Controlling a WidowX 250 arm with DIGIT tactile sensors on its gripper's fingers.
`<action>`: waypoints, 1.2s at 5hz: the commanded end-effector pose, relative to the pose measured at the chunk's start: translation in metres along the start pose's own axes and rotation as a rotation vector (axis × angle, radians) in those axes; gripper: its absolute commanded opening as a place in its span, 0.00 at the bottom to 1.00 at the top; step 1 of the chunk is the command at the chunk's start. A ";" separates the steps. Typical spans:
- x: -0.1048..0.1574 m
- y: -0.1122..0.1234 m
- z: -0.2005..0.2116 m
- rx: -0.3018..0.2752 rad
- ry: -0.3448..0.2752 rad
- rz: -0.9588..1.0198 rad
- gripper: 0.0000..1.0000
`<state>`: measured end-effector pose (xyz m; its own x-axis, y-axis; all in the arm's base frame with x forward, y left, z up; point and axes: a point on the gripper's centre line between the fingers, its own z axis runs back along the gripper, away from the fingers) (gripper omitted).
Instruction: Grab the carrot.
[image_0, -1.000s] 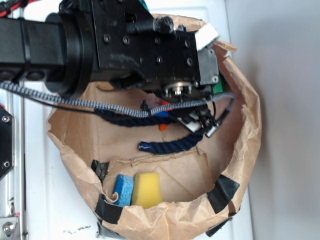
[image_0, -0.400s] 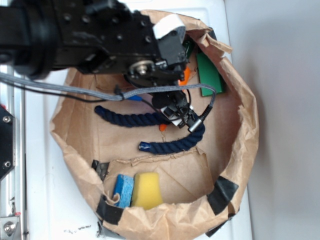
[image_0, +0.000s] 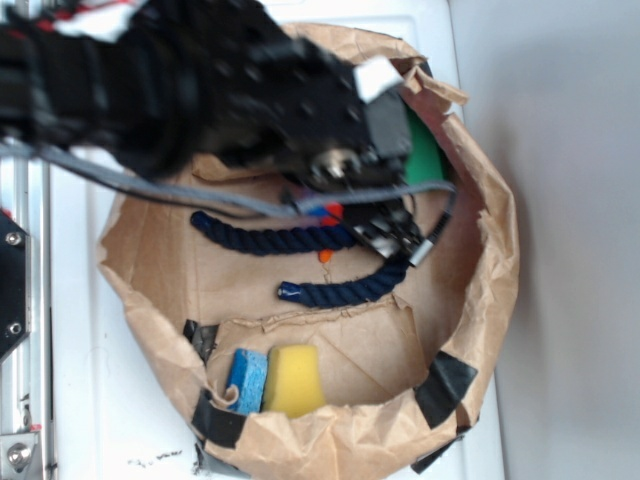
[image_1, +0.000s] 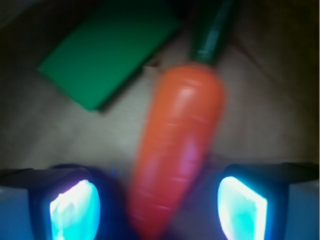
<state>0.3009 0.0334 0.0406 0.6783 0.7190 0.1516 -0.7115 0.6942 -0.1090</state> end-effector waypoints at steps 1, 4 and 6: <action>0.013 -0.009 0.005 -0.020 -0.085 0.005 1.00; 0.000 -0.009 0.000 0.025 -0.179 0.018 0.00; -0.005 -0.006 0.003 0.047 -0.236 0.037 0.00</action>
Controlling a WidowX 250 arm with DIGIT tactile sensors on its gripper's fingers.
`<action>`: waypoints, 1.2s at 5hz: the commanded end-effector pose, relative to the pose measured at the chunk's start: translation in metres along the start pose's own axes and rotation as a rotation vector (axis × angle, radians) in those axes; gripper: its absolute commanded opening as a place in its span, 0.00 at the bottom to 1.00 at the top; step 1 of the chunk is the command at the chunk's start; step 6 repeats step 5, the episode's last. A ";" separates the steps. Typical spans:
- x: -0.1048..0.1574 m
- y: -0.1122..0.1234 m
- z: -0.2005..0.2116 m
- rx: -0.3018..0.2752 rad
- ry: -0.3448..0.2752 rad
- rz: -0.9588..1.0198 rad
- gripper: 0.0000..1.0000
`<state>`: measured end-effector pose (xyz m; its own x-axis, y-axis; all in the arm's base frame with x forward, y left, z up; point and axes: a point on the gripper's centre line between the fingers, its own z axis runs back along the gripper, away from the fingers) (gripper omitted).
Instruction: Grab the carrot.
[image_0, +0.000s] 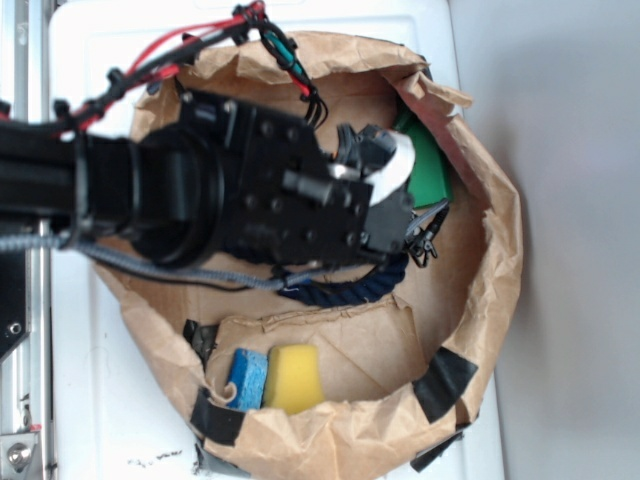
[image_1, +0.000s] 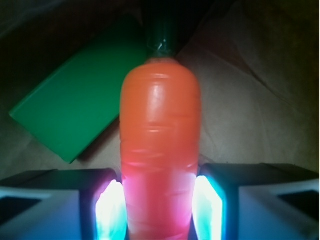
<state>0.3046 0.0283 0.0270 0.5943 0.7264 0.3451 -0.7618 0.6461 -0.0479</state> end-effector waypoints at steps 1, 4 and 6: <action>0.010 0.003 0.043 -0.056 0.055 -0.042 0.00; 0.000 0.015 0.124 -0.133 0.145 -0.195 0.00; -0.007 0.016 0.122 -0.144 0.116 -0.320 0.53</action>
